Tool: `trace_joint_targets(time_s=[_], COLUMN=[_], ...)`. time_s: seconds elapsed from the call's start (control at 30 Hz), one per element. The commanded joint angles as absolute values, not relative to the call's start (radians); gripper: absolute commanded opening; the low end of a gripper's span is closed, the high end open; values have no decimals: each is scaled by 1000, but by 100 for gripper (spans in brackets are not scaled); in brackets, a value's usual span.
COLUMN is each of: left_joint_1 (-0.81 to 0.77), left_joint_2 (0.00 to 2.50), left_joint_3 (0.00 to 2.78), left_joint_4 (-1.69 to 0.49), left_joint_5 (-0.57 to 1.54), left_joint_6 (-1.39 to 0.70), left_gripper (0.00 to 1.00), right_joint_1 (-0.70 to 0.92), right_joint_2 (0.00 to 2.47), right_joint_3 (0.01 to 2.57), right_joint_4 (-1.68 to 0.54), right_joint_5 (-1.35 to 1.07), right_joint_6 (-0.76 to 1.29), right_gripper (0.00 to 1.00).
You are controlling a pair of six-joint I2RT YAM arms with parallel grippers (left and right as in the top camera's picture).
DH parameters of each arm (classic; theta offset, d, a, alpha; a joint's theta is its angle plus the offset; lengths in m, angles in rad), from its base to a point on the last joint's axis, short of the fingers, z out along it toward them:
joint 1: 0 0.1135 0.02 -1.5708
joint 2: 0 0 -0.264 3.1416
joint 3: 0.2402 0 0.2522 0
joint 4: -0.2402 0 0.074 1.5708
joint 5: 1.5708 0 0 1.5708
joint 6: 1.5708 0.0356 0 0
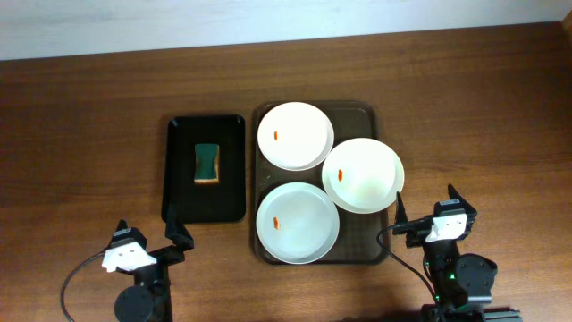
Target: Clean dirty plates on tray and stack at the side
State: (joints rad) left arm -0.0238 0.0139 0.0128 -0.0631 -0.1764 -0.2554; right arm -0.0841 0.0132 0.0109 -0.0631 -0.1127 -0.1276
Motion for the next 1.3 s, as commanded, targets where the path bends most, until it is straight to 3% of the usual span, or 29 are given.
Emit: trace_joint_targets(time_s=[0.0, 0.93, 1.03, 1.13, 1.27], left_joint_1=[-19, -19, -19, -19, -19], left_joint_2=[5, 5, 5, 5, 26], left_joint_3=[9, 9, 9, 9, 62], left_joint_4=[-64, -49, 12, 155, 241], left_joint_5=[-180, -134, 5, 1, -8], left_joint_6=[-265, -286, -302, -286, -282], left_gripper=[100, 100, 100, 100, 100], right_joint_1=[-79, -79, -79, -79, -79], right_joint_2=[9, 9, 9, 9, 12], right_joint_3=[6, 6, 6, 10, 115], right_joint_4=[-68, -68, -30, 88, 91], right_joint_5=[-111, -117, -222, -396, -413], right_joint_6=[-123, -123, -118, -113, 6], right_gripper=[98, 98, 98, 99, 98])
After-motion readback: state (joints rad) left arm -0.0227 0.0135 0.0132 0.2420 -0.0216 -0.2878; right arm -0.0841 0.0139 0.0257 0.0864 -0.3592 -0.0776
